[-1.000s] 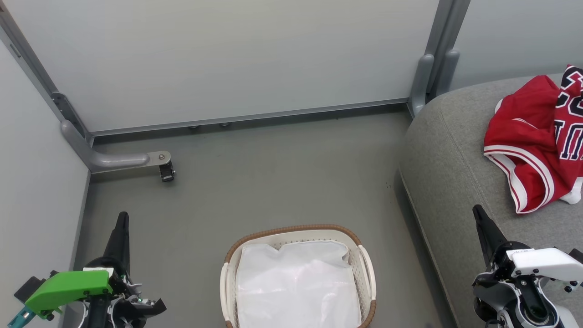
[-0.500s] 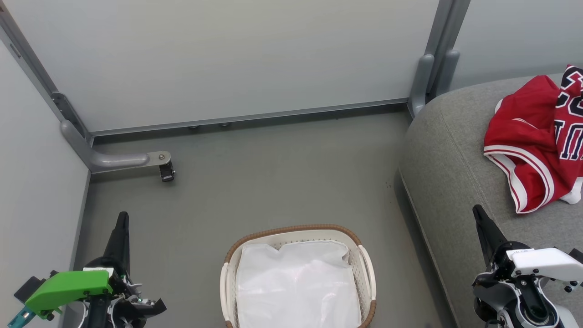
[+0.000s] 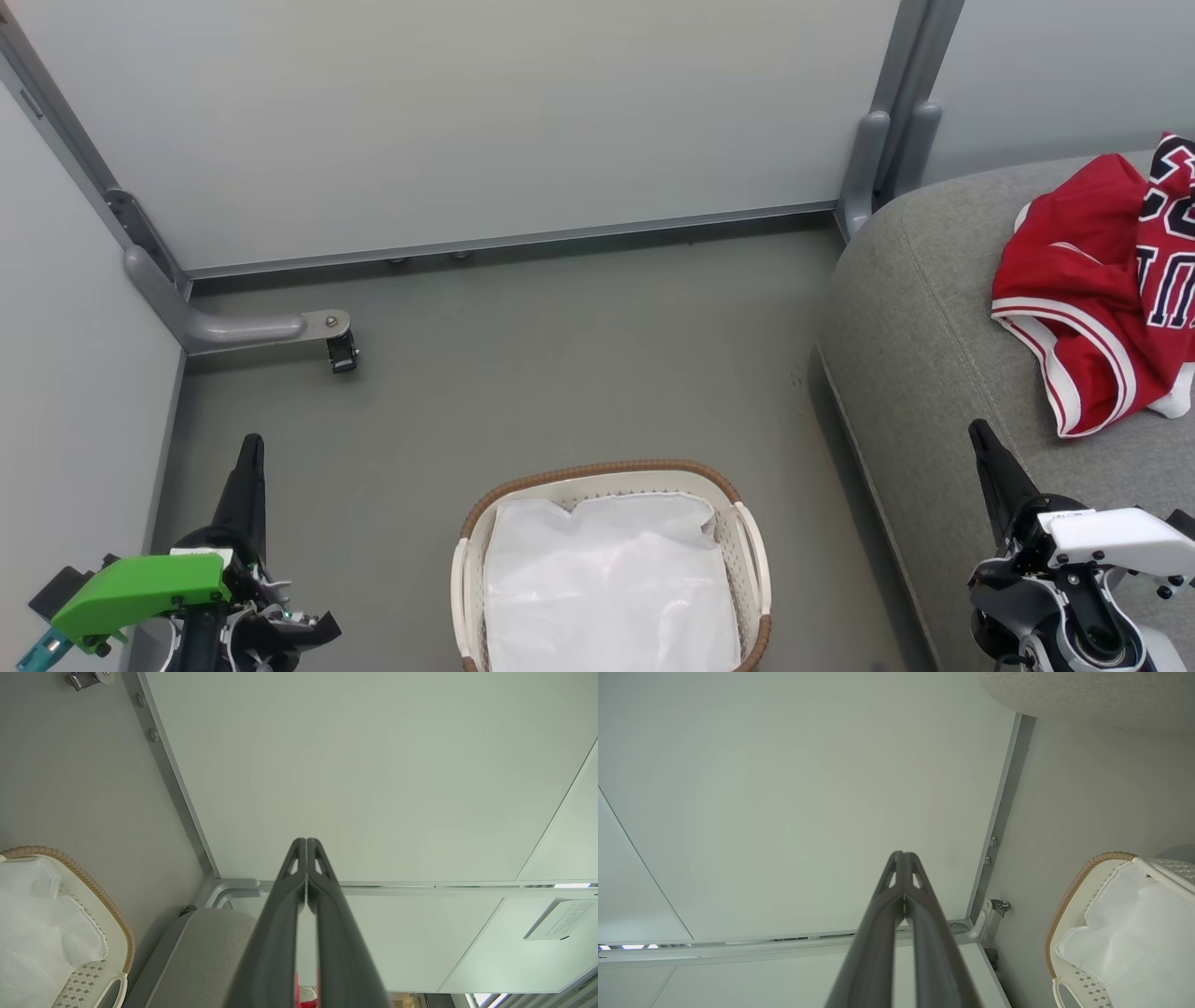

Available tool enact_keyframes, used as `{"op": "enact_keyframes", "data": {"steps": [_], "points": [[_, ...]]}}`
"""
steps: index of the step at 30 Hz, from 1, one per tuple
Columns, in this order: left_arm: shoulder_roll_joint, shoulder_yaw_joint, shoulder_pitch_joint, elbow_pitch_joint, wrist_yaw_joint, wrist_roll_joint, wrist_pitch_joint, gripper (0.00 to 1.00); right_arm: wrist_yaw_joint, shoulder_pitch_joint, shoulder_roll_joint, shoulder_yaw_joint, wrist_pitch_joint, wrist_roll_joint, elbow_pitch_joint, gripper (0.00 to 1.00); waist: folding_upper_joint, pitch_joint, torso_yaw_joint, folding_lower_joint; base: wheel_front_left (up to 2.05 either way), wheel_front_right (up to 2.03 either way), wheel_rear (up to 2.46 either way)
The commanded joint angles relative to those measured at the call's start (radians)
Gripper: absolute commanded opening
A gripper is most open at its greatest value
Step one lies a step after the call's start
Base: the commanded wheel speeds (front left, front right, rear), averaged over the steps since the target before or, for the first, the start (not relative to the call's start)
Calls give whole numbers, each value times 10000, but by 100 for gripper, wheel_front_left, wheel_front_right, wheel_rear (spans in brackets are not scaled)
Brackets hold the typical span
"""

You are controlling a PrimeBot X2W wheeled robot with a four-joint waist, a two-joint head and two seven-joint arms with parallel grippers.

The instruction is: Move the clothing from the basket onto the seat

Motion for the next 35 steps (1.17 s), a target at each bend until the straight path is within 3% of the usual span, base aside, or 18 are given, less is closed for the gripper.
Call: {"op": "enact_keyframes", "data": {"steps": [1, 35], "points": [[65, 22, -97, -19, -50, -34, 39, 0, 0, 106, -27, -17, 34, 39, -34, 0, -1, 0, 0, 0, 0, 0, 0], [66, 21, -97, -19, -50, -34, 38, 0, 0, 107, -27, -15, 32, 39, -34, 0, -1, 0, 0, 0, 0, 0, 0]]}}
